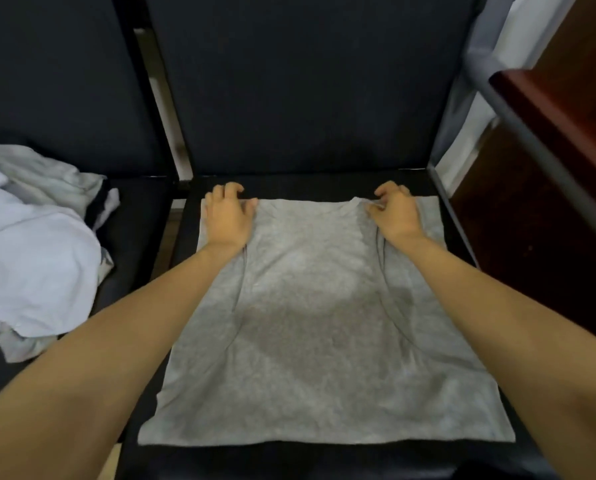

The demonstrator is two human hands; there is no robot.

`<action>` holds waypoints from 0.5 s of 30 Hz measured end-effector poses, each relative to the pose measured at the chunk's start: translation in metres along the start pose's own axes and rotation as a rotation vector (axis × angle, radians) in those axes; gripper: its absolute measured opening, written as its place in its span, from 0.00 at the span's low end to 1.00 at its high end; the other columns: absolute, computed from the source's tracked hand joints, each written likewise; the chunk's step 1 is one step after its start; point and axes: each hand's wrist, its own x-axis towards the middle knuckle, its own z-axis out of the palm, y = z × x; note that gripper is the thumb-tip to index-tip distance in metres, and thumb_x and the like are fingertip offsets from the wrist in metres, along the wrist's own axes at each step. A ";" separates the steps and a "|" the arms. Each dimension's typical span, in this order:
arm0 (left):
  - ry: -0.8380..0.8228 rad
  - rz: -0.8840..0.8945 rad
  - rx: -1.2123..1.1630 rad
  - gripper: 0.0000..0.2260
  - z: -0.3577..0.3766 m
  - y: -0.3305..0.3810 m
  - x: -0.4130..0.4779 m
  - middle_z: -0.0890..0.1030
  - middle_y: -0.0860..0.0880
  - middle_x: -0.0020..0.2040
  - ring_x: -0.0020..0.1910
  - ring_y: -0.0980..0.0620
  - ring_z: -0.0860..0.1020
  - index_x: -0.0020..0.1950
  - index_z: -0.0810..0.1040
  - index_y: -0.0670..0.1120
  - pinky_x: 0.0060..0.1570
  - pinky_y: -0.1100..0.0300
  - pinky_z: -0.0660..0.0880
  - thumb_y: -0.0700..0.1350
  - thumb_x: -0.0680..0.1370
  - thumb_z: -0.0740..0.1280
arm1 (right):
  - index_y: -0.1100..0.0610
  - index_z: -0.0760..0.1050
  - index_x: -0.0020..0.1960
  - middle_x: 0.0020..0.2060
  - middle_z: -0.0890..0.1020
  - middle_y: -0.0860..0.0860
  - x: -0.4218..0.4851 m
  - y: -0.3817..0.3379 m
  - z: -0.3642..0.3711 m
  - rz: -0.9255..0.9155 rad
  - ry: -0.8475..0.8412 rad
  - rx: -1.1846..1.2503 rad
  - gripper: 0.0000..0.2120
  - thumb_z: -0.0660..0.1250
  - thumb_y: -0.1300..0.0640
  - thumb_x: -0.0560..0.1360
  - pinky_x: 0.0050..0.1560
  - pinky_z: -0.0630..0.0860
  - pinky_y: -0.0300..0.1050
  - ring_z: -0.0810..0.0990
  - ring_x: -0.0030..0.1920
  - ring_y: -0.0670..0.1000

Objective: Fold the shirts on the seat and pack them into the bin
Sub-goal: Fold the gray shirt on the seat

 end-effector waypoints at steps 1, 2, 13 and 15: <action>0.026 0.013 -0.028 0.16 -0.004 0.002 -0.006 0.71 0.41 0.63 0.63 0.42 0.67 0.64 0.72 0.42 0.63 0.53 0.61 0.48 0.80 0.63 | 0.59 0.71 0.63 0.61 0.72 0.58 -0.004 -0.001 -0.002 -0.014 0.019 -0.008 0.16 0.67 0.57 0.76 0.58 0.71 0.45 0.74 0.59 0.56; 0.029 0.049 -0.042 0.15 -0.010 0.004 -0.015 0.71 0.41 0.63 0.63 0.42 0.67 0.64 0.72 0.41 0.64 0.53 0.61 0.47 0.80 0.63 | 0.59 0.70 0.65 0.63 0.71 0.58 -0.010 -0.003 -0.006 -0.025 0.029 -0.010 0.18 0.67 0.57 0.77 0.59 0.70 0.46 0.72 0.61 0.57; -0.541 0.344 0.345 0.35 -0.056 0.021 -0.218 0.54 0.49 0.78 0.77 0.49 0.51 0.77 0.57 0.50 0.73 0.53 0.46 0.63 0.76 0.34 | 0.57 0.73 0.67 0.65 0.75 0.57 -0.240 -0.001 -0.037 -0.393 -0.213 -0.325 0.24 0.51 0.46 0.79 0.63 0.70 0.59 0.73 0.66 0.59; -0.609 0.311 0.383 0.31 -0.052 0.013 -0.228 0.44 0.52 0.79 0.77 0.50 0.42 0.78 0.45 0.53 0.74 0.48 0.40 0.64 0.78 0.34 | 0.49 0.59 0.76 0.76 0.60 0.50 -0.260 0.015 -0.037 -0.325 -0.356 -0.476 0.37 0.36 0.36 0.72 0.68 0.56 0.68 0.58 0.76 0.55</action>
